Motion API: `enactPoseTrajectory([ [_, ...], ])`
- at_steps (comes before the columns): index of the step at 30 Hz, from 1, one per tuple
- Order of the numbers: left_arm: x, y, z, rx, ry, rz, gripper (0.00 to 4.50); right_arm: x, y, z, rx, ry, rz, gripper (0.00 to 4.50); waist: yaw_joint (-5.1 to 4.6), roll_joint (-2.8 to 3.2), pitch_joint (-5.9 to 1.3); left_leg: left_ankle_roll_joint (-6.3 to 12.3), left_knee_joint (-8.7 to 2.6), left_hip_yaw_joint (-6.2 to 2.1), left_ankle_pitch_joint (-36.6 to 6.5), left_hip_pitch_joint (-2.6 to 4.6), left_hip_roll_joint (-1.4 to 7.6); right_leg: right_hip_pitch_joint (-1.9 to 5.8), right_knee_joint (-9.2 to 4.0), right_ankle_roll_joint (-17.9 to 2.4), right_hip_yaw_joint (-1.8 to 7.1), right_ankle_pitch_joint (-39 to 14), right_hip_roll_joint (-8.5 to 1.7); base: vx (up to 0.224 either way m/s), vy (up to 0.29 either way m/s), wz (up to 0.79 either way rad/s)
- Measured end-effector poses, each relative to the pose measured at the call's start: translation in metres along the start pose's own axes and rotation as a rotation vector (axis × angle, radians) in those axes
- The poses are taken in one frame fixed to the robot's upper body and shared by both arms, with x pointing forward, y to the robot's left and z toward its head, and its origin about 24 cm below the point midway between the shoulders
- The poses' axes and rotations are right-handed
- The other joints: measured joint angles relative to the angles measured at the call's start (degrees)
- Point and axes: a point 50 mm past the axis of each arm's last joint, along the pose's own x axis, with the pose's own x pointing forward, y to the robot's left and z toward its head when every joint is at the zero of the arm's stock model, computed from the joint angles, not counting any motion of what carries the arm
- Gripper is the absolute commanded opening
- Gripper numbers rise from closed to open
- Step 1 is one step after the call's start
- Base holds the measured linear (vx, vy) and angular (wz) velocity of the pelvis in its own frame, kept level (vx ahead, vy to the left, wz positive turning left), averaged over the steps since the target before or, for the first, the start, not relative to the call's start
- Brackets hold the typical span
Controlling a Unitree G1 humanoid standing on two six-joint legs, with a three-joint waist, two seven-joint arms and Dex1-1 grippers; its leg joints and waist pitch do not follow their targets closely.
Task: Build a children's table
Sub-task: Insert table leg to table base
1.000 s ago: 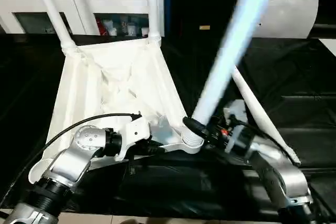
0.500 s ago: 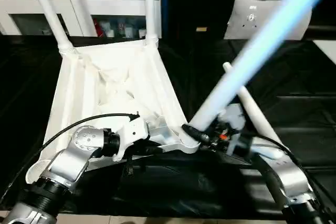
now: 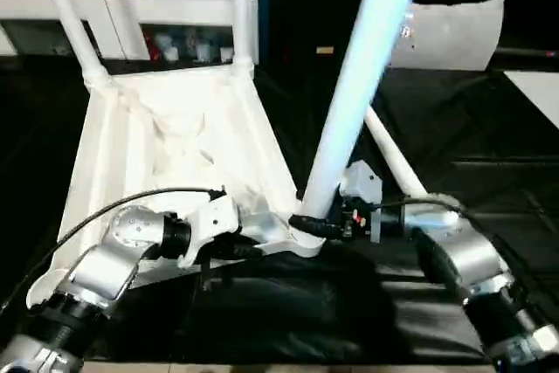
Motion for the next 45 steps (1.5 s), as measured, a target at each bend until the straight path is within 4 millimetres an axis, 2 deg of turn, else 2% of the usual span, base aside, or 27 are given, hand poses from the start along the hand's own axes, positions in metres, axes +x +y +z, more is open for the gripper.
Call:
enactPoseTrajectory([
  [4,-0.002,0.004,0.005,0.018,0.013,-0.04,0.0,-0.003,0.002,0.003,0.015,0.006,0.046,1.89,1.0,-0.3,0.17,-0.15,-0.25,0.06,0.09,-0.05,0.01,0.15,-0.09,-0.4,-0.01,-0.06,0.01,0.034,0.0,0.0],
  [13,-0.008,0.01,0.006,0.029,0.034,-0.06,0.0,0.0,0.005,0.006,0.009,-0.015,0.054,1.89,1.03,-0.51,0.72,-0.35,-0.73,0.16,-0.03,0.02,0.01,0.08,-0.23,-0.43,-0.01,-0.32,0.01,0.006,0.0,0.0],
  [17,-0.017,0.012,0.003,0.02,0.05,-0.025,0.0,0.013,0.005,0.005,0.03,-0.051,-0.006,1.89,0.5,-0.8,0.94,-0.5,-1.03,0.13,-0.11,0.38,0.02,-0.05,-0.23,-0.2,-0.01,-0.5,0.06,0.0,0.0,0.0],
  [21,-0.027,0.01,-0.001,-0.011,0.061,0.054,0.0,0.027,0.005,0.007,0.051,-0.089,-0.085,1.89,-0.5,-0.65,1.54,-0.81,-1.09,-0.12,-0.3,0.89,-0.03,-0.11,-0.32,-0.17,-0.05,-0.55,0.06,-0.017,0.002,-0.09],
  [24,-0.03,0.002,-0.001,-0.076,0.041,0.185,0.0,0.038,0.003,0.011,0.068,-0.122,-0.186,1.89,-1.56,-0.59,2.09,-0.84,-1.11,-0.55,-0.32,0.71,-0.08,-0.19,-0.75,-0.17,-0.31,-0.56,0.05,-0.027,0.021,-0.24],
  [27,-0.023,-0.006,0.004,-0.132,0.012,0.285,0.0,0.041,-0.003,0.015,0.098,-0.142,-0.294,1.89,-2.42,-0.65,2.32,-0.84,-1.09,-1.06,-0.32,0.2,-0.4,-0.79,-1.35,-0.18,-0.37,-0.55,0.05,-0.022,0.042,-0.26],
  [29,-0.016,-0.01,0.009,-0.166,-0.01,0.337,0.0,0.041,-0.007,0.017,0.11,-0.15,-0.352,1.89,-2.74,-0.84,2.36,-0.83,-1.1,-1.02,-0.31,-0.08,-0.44,-1.06,-1.65,-0.41,-0.29,-0.41,0.05,-0.013,0.024,-0.11],
  [31,-0.007,-0.013,0.015,-0.203,-0.012,0.414,0.0,0.045,-0.011,0.017,0.141,-0.161,-0.432,1.89,-2.9,-1.07,2.39,-0.81,-1.09,-0.81,-0.31,-0.01,-0.45,-1.05,-1.83,-1.07,-0.17,0.0,0.05,0.0,0.0,0.0],
  [35,0.008,-0.016,0.024,-0.265,-0.022,0.502,0.0,0.047,-0.019,0.018,0.175,-0.173,-0.531,1.89,-2.6,-1.39,2.46,-0.79,-1.1,-0.5,-0.32,0.05,-0.4,-1.11,-1.87,-1.08,-0.07,0.02,0.02,0.0,0.0,0.0],
  [40,0.016,-0.014,0.032,-0.268,-0.01,0.536,0.0,0.046,-0.025,0.019,0.191,-0.177,-0.567,1.89,-1.97,-1.64,2.47,-0.77,-1.1,-0.41,-0.33,0.07,-0.37,-1.13,-1.88,-1.03,-0.05,0.37,0.02,0.0,0.0,0.0],
  [44,0.017,-0.012,0.034,-0.265,0.007,0.555,0.0,0.05,-0.028,0.021,0.195,-0.173,-0.565,1.89,-1.96,-1.8,2.41,-0.78,-1.11,-0.37,-0.34,0.16,-0.3,-1.14,-1.9,-0.84,-0.07,0.85,0.02,0.0,0.0,0.0],
  [45,0.016,-0.012,0.034,-0.266,0.011,0.556,0.0,0.05,-0.029,0.021,0.2,-0.175,-0.565,2.24,-1.97,-1.8,2.41,-0.79,-1.12,-0.37,-0.33,0.18,-0.27,-1.15,-1.89,-0.79,-0.09,0.9,0.02,0.0,0.0,0.0],
])
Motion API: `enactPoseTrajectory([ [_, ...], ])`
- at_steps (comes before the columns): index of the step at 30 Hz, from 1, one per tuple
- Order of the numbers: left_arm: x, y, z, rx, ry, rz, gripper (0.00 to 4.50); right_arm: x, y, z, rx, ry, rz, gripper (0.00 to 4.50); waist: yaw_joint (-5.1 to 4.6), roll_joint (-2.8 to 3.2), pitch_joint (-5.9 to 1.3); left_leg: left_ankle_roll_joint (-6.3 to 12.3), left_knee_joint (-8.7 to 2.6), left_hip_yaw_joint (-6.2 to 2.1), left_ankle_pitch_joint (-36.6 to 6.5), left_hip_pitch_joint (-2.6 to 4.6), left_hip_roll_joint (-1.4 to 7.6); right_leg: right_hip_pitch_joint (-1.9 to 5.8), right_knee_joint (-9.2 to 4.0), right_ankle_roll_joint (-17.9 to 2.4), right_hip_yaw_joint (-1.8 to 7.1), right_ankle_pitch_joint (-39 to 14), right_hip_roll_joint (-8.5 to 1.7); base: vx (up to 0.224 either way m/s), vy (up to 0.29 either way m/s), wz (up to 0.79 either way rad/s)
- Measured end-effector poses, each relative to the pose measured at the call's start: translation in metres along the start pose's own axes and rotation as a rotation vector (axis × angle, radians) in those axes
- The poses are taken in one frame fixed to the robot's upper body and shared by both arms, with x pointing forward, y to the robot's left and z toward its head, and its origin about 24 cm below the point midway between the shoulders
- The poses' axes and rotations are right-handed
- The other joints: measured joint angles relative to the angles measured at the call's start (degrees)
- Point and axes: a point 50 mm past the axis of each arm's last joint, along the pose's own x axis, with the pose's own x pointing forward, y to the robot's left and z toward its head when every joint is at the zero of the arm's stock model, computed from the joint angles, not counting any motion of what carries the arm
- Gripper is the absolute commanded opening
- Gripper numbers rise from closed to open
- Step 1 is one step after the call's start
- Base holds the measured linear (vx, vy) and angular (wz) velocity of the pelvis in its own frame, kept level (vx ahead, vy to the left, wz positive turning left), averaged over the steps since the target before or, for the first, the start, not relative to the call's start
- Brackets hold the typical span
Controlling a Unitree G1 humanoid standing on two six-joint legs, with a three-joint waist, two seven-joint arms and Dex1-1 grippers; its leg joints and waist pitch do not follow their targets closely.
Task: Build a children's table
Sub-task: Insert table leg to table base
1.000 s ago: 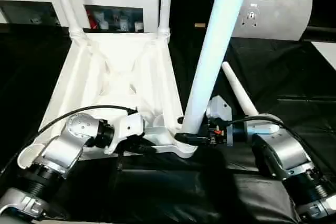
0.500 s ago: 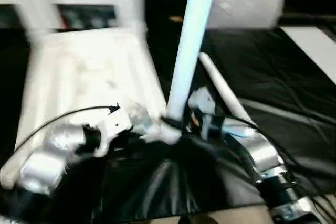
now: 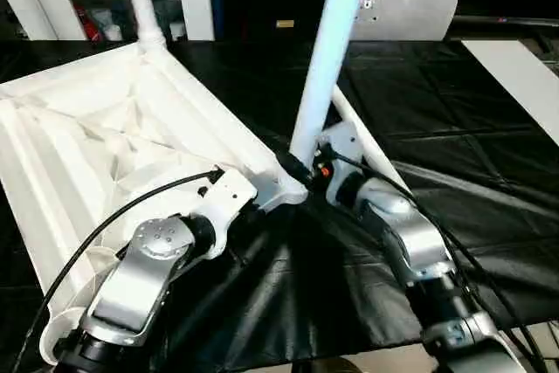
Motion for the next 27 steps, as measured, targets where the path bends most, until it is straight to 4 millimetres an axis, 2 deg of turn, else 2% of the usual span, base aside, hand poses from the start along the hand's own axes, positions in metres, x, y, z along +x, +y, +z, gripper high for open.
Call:
enactPoseTrajectory([
  [2,0.0,0.001,0.0,0.001,0.002,0.002,0.0,0.002,0.0,-0.001,0.013,0.005,0.003,2.59,-0.01,0.0,0.0,0.0,0.0,0.0,0.0,0.05,0.02,0.0,0.01,0.01,-0.02,0.0,0.01,0.0,0.0,0.0],
  [10,-0.001,0.002,0.004,0.039,0.001,-0.029,0.0,0.002,-0.003,-0.017,0.055,0.059,-0.002,3.26,0.5,0.02,0.07,0.04,0.0,0.12,-0.05,-0.2,-0.02,-0.08,-0.04,-0.46,0.05,0.76,-0.01,0.0,0.0,0.0],
  [12,0.0,0.004,0.006,0.067,-0.005,-0.051,0.0,-0.006,-0.006,-0.024,0.047,0.081,0.008,3.45,1.12,0.09,0.16,0.03,-0.03,0.11,-0.06,-0.22,0.0,-0.09,-0.02,-0.44,0.01,0.8,-0.01,0.0,0.0,0.0],
  [14,0.001,0.005,0.007,0.08,-0.016,-0.069,0.0,-0.01,-0.008,-0.023,0.029,0.075,0.029,3.6,1.5,0.44,0.34,0.02,-0.09,0.15,-0.06,-0.21,0.0,-0.09,-0.01,-0.46,0.02,0.82,-0.01,0.0,0.0,0.0],
  [19,0.001,0.008,0.006,0.136,-0.039,-0.13,0.0,-0.026,-0.009,-0.024,-0.004,0.069,0.067,4.09,2.74,0.65,0.43,0.06,-0.25,0.23,0.0,-0.21,0.24,-0.11,0.02,-0.34,-0.15,0.79,0.1,0.0,0.0,0.0],
  [21,0.0,0.011,0.005,0.176,-0.051,-0.168,0.0,-0.039,-0.011,-0.026,-0.05,0.087,0.104,4.24,3.3,0.72,0.47,0.27,-0.25,0.24,0.12,-0.2,0.27,-0.16,0.02,-0.33,-0.15,0.77,0.13,0.0,0.0,0.0],
  [24,-0.003,0.018,0.002,0.219,-0.059,-0.198,0.0,-0.049,-0.01,-0.026,-0.085,0.084,0.138,4.46,3.17,0.78,0.51,0.28,-0.24,0.29,0.13,-0.22,0.29,-0.17,0.04,-0.33,-0.13,0.77,0.15,0.0,0.0,0.0],
  [27,-0.006,0.023,-0.001,0.255,-0.064,-0.242,0.0,-0.061,-0.013,-0.025,-0.127,0.103,0.181,4.49,3.19,0.94,0.61,0.28,-0.2,0.31,0.13,-0.19,0.29,-0.17,0.05,-0.35,-0.12,0.78,0.14,0.0,0.0,0.0],
])
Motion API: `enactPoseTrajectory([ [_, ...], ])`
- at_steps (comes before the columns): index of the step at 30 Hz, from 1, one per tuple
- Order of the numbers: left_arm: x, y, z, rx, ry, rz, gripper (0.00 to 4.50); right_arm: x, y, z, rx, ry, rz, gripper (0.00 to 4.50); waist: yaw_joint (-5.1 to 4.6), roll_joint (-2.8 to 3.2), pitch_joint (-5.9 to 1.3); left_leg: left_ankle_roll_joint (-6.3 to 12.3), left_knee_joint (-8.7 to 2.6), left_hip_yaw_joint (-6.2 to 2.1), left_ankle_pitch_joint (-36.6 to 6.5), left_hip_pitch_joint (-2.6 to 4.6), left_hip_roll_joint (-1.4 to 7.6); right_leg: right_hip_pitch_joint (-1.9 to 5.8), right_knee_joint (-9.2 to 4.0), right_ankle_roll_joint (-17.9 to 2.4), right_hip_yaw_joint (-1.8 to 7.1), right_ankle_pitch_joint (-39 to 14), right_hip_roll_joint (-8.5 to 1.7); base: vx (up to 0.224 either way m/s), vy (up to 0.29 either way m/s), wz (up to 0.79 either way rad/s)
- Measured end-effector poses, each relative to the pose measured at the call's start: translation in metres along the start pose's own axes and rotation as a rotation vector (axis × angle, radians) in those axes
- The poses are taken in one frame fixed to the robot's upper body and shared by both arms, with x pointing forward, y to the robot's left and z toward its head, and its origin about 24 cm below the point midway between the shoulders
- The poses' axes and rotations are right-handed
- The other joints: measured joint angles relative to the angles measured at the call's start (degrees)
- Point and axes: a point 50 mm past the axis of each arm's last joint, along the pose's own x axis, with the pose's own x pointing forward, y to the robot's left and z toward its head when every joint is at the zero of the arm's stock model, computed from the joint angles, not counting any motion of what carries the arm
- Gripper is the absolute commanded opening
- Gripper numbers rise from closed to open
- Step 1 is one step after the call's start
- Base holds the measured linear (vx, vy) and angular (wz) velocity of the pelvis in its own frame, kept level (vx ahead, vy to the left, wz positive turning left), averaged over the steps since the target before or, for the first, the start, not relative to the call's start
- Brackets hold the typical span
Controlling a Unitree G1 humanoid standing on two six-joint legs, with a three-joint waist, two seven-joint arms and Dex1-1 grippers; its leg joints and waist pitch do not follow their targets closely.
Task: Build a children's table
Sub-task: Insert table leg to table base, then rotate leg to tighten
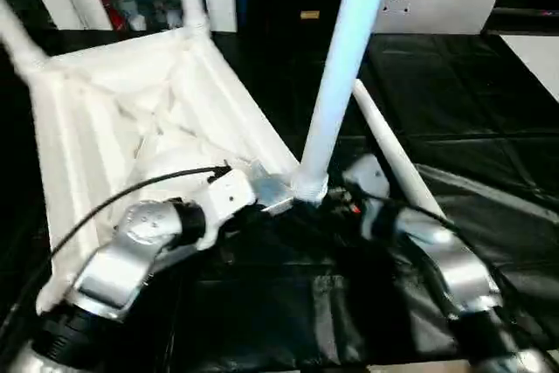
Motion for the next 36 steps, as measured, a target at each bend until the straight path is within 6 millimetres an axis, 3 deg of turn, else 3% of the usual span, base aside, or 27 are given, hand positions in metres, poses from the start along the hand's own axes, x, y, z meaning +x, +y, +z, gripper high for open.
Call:
enactPoseTrajectory([
  [4,-0.006,0.003,-0.003,0.034,-0.01,-0.047,0.0,-0.012,-0.004,-0.006,-0.016,0.05,0.03,4.49,-0.06,0.26,0.18,0.02,0.18,0.02,0.0,-0.09,0.0,-0.27,0.18,-0.03,0.04,0.02,-0.01,0.0,0.0,0.0],
  [7,-0.01,0.006,-0.004,0.061,-0.013,-0.078,0.0,-0.02,-0.007,-0.002,-0.055,0.076,0.083,4.49,0.05,0.26,0.19,0.07,0.59,0.03,-0.01,-0.57,0.01,-0.87,0.89,-0.13,0.06,-0.05,-0.06,0.0,0.0,0.0],
  [11,-0.016,0.008,-0.01,0.078,-0.007,-0.126,0.0,-0.031,-0.011,0.005,-0.107,0.098,0.16,4.49,0.03,0.27,0.19,0.09,0.94,0.02,-0.01,-0.56,0.1,-0.9,1.22,-0.14,0.04,-0.05,-0.05,0.0,0.0,0.0],
  [20,-0.018,0.002,-0.011,0.117,-0.009,-0.243,0.0,-0.027,-0.012,0.018,-0.15,0.053,0.245,4.49,0.32,0.26,0.21,0.11,1.55,0.03,-0.02,-0.59,0.05,-0.87,1.72,-0.16,0.08,-0.05,-0.21,0.0,0.0,0.0],
  [25,-0.017,0.0,-0.01,0.128,-0.013,-0.269,0.0,-0.023,-0.009,0.014,-0.108,0.042,0.3,4.49,0.35,0.24,0.21,0.12,1.69,0.03,-0.01,-0.6,0.07,-0.87,1.84,-0.17,0.08,-0.05,-0.23,0.0,0.0,0.0],
  [36,-0.015,-0.003,-0.009,0.138,-0.017,-0.302,0.0,-0.016,-0.002,0.012,-0.074,0.039,0.414,3.46,0.52,0.23,0.2,0.16,1.83,0.02,-0.01,-0.65,0.07,-0.86,1.96,-0.17,0.08,-0.05,-0.25,0.0,0.0,0.0],
])
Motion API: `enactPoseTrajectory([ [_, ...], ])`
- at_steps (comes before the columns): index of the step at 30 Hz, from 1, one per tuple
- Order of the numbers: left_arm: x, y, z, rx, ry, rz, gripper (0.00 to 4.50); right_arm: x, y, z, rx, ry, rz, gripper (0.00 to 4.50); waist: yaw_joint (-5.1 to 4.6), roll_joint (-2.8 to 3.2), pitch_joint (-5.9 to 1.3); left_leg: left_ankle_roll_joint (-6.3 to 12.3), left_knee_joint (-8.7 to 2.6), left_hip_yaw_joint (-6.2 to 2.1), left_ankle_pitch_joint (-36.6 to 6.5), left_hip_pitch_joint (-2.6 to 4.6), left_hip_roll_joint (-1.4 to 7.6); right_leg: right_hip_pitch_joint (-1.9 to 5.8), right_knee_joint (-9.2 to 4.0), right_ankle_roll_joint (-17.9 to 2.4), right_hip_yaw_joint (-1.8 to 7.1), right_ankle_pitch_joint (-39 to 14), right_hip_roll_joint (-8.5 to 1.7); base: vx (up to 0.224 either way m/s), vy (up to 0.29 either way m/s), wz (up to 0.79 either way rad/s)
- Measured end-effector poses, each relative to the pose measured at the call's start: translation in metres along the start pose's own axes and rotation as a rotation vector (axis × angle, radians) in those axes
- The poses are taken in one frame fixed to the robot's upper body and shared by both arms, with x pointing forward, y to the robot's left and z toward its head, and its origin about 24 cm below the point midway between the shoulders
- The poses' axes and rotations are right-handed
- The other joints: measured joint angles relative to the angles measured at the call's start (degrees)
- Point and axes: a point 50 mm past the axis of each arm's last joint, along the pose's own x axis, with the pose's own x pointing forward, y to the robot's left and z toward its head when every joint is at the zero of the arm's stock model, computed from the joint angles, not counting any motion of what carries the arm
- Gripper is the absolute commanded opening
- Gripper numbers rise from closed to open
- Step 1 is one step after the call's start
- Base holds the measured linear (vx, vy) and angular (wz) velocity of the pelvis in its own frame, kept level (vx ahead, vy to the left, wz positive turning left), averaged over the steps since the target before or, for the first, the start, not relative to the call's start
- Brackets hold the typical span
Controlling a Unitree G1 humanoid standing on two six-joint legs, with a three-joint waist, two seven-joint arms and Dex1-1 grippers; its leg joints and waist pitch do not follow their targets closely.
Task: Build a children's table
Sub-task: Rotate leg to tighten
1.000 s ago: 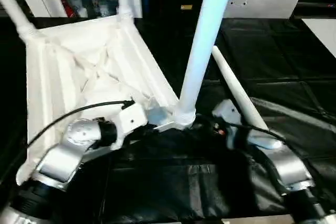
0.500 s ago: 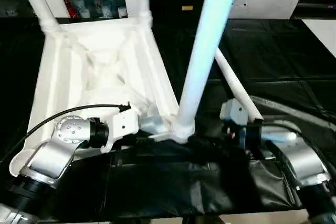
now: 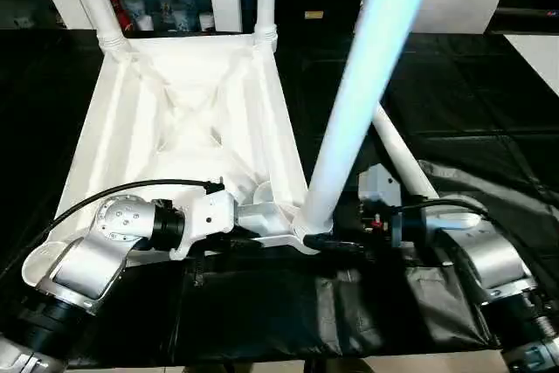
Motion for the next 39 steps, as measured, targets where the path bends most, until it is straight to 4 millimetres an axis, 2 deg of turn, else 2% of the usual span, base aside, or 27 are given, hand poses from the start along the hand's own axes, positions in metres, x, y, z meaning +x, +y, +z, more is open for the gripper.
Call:
enactPoseTrajectory([
  [7,0.0,0.0,0.0,0.0,0.001,-0.001,0.0,0.0,-0.002,0.001,0.001,0.003,0.018,2.92,0.0,0.0,0.0,0.02,0.09,0.0,-0.01,-0.01,0.02,0.0,0.08,0.0,-0.01,0.0,0.0,0.0,0.0,0.0],
  [13,0.0,-0.001,-0.001,-0.004,0.001,-0.004,0.0,0.0,-0.001,0.0,0.005,0.001,0.022,2.79,0.01,-0.04,-0.03,0.06,0.2,-0.01,-0.03,-0.02,0.02,0.0,0.15,0.0,-0.01,0.0,-0.01,0.0,0.0,0.0],
  [18,0.001,-0.005,-0.001,-0.045,-0.009,0.016,0.0,0.004,0.009,-0.006,0.07,-0.042,-0.011,2.77,-0.15,-0.08,-0.1,0.1,0.31,0.0,-0.06,0.07,0.04,0.11,0.2,-0.01,0.0,0.01,-0.01,0.0,0.0,0.0],
  [21,0.004,-0.009,-0.003,-0.157,-0.018,0.129,0.0,0.015,0.015,-0.014,0.14,-0.115,-0.155,2.76,-0.52,-0.23,-0.44,0.06,0.31,0.01,-0.06,0.24,0.06,0.41,0.22,-0.06,0.0,0.03,-0.02,0.0,0.0,0.0],
  [23,0.009,-0.009,-0.003,-0.21,-0.014,0.197,0.0,0.023,0.012,-0.016,0.164,-0.134,-0.261,2.76,-1.41,-0.2,-0.45,-0.34,0.31,0.1,-0.22,0.56,0.06,0.63,0.19,-0.17,0.05,0.12,-0.02,-0.028,0.002,-0.04],
  [24,0.014,-0.009,-0.002,-0.237,-0.012,0.253,0.0,0.03,0.01,-0.017,0.191,-0.152,-0.34,2.76,-2.24,-0.19,-0.46,-0.4,0.32,0.1,-0.18,0.78,0.07,0.77,0.11,0.07,0.04,-0.02,-0.02,-0.056,0.011,-0.12],
  [28,0.031,-0.008,0.006,-0.315,-0.006,0.411,0.0,0.048,0.0,-0.015,0.255,-0.181,-0.555,2.76,-3.59,0.0,-0.55,-0.44,0.33,0.04,-0.16,0.96,0.02,0.79,-0.17,0.16,0.02,-0.08,-0.06,-0.027,0.006,-0.06],
  [33,0.056,-0.006,0.02,-0.406,-0.033,0.562,0.0,0.059,-0.012,-0.011,0.31,-0.187,-0.743,2.76,-3.53,-0.03,-0.58,-0.4,0.36,0.04,-0.14,0.97,-0.09,0.8,-0.33,0.18,0.1,-0.09,-0.11,0.0,0.0,0.0],
  [34,0.061,-0.006,0.023,-0.415,-0.038,0.573,0.0,0.058,-0.014,-0.011,0.32,-0.192,-0.762,3.32,-3.46,-0.07,-0.6,-0.39,0.36,0.04,-0.14,0.89,-0.1,0.79,-0.35,0.18,0.11,-0.09,-0.11,0.0,0.0,0.0],
  [36,0.065,-0.007,0.028,-0.404,-0.034,0.576,0.0,0.056,-0.015,-0.011,0.321,-0.2,-0.775,3.32,-3.23,-0.13,-0.69,-0.36,0.36,0.04,-0.15,0.72,-0.09,0.76,-0.38,0.2,0.11,-0.04,-0.11,0.0,0.0,0.0],
  [39,0.064,-0.007,0.028,-0.398,-0.034,0.573,0.0,0.056,-0.015,-0.01,0.32,-0.205,-0.77,3.69,-3.05,-0.18,-0.81,-0.28,0.3,0.04,-0.22,0.69,-0.08,0.75,-0.35,0.28,0.1,0.32,-0.1,0.0,0.0,0.0],
])
